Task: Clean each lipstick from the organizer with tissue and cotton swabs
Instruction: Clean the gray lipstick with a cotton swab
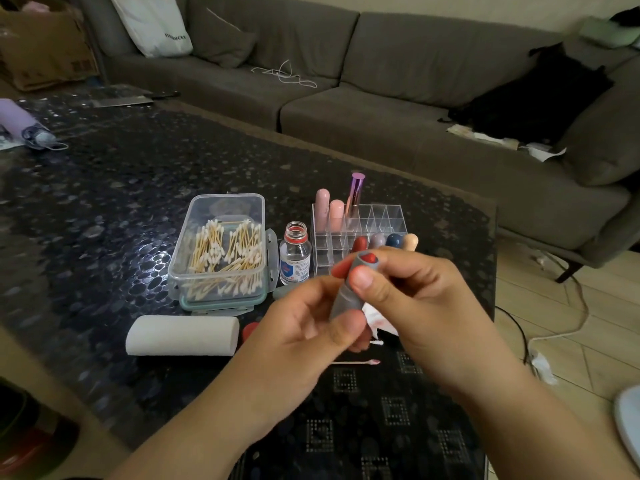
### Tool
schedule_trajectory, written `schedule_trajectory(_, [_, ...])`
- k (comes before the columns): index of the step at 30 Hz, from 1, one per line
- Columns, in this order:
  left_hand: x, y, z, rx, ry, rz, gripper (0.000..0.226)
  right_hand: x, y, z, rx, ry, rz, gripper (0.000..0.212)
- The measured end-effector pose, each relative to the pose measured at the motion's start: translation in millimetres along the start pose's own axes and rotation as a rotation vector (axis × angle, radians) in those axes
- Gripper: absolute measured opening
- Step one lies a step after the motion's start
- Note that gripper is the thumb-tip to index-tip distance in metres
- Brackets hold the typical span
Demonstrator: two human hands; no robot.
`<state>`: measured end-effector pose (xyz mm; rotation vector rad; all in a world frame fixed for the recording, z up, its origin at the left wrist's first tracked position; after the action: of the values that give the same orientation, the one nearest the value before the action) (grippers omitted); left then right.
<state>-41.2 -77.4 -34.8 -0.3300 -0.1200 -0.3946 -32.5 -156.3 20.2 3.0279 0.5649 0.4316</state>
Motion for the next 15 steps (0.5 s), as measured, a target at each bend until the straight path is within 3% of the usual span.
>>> schedule_trajectory(3, [1,-4,3,0.089,-0.023,-0.039,0.051,1,-5,-2,0.013,0.024,-0.033,0.033])
schedule_trajectory(9, [-7,-31,6,-0.293,0.091,-0.315,0.034,-2,-14,-2,0.200,-0.024,-0.152,0.033])
schedule_trajectory(15, [2,-12,-4,-0.257,0.095,-0.142,0.037,0,-10,13,0.076,-0.084,-0.179,0.030])
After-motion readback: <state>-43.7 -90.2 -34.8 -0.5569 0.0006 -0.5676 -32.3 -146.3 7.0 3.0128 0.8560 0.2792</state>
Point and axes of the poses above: each hand's wrist, its own x-axis towards the middle knuckle, its own y-axis out of the back of the hand, z = x × y, the point moved 10 cm from there along x, towards the middle knuckle, and after that the axes turned 2 degrees about -x, right-handed, at the moved point
